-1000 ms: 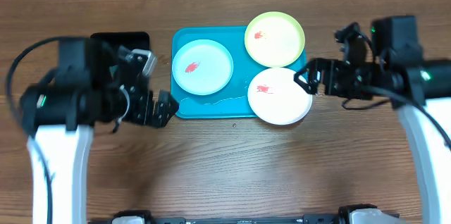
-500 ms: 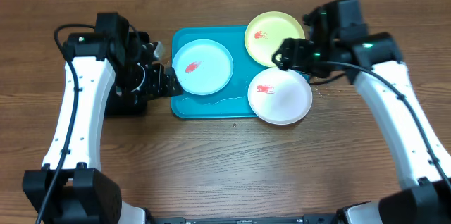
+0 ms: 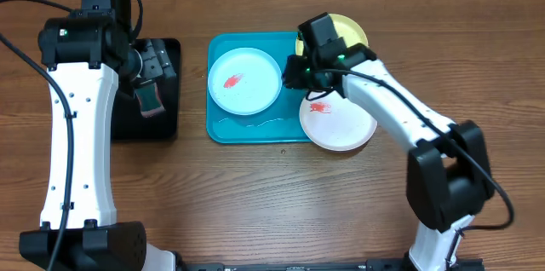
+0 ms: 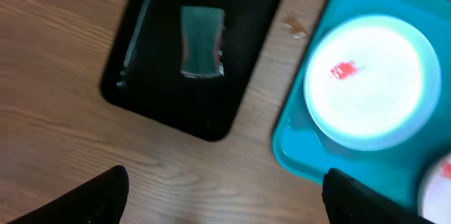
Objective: Clean dirty plates on tray and stack at the side
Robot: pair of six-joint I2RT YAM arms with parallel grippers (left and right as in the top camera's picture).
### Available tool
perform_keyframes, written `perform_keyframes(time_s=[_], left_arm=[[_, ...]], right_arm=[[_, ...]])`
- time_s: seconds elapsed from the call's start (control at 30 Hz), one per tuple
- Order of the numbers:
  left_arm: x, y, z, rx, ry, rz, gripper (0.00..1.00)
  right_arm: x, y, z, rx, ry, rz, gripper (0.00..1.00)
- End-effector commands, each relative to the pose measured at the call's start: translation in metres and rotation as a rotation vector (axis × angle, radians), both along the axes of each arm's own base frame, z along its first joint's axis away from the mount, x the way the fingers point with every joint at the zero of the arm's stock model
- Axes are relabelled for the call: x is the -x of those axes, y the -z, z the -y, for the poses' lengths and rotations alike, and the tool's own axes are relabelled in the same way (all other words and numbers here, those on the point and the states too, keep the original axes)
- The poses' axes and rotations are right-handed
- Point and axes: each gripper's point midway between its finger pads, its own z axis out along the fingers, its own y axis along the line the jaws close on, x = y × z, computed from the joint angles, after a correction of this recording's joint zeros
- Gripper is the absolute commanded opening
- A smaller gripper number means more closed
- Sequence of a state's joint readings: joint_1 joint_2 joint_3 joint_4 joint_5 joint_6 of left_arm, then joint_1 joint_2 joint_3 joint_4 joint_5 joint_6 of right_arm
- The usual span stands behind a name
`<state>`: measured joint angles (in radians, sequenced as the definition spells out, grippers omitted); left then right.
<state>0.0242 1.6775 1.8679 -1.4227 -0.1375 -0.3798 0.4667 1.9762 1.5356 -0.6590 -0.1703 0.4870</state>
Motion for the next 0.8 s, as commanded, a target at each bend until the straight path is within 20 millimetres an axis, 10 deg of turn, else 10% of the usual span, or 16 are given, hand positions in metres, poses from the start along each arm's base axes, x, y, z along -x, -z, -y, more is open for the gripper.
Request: perform_keyframes(time_s=[0.0, 0.77], left_arm=[[-0.004, 0.002, -0.015, -0.051, -0.088, 0.002, 0.88], [-0.030, 0.070, -0.023, -0.068, -0.099, -0.170, 0.77]], right_arm=[[-0.013, 0.007, -0.006, 0.013, 0.020, 0.033, 0.39], [-0.025, 0.087, -0.024, 0.101, 0.015, 0.034, 0.22]])
